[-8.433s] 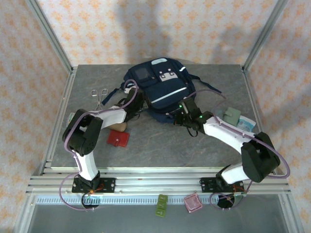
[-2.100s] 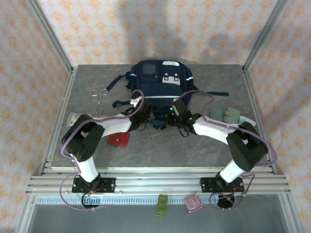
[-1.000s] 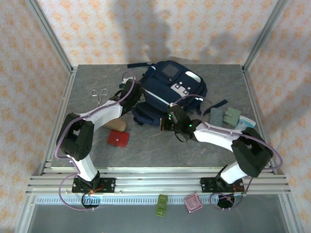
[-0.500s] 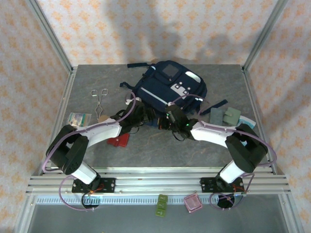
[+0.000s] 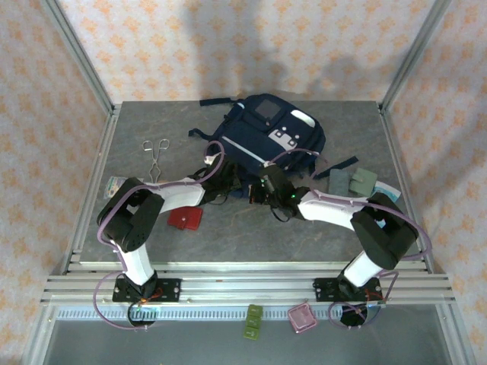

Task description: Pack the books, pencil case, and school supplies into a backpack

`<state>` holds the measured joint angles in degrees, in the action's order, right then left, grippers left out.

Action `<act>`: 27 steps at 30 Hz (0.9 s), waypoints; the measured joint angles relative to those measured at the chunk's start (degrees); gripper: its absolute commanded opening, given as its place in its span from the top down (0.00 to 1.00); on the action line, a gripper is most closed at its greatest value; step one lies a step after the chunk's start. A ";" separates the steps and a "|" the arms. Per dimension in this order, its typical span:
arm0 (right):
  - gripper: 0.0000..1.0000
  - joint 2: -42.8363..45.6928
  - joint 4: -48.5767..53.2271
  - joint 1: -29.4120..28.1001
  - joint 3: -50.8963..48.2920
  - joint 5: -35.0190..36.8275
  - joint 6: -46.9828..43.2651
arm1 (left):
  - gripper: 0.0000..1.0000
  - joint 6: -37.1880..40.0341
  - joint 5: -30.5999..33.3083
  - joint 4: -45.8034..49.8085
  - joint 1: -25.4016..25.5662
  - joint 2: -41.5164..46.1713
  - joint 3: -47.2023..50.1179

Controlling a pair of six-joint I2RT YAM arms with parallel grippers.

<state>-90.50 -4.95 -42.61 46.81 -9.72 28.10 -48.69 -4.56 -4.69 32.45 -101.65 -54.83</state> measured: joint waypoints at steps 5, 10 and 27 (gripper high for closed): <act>1.00 1.03 1.18 3.32 -1.86 2.29 -1.36 | 1.00 0.15 -1.29 -0.44 -0.92 0.13 0.24; 1.00 1.90 3.17 9.88 -3.48 5.62 -1.97 | 1.00 0.66 -2.60 -1.42 -2.45 1.20 1.53; 1.00 -3.96 0.92 20.28 -1.03 13.46 1.60 | 1.00 2.05 -5.57 -2.36 -3.74 2.95 2.71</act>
<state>-94.45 -4.03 -22.33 45.78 3.75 29.69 -46.63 -10.13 -7.05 28.71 -98.70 -52.12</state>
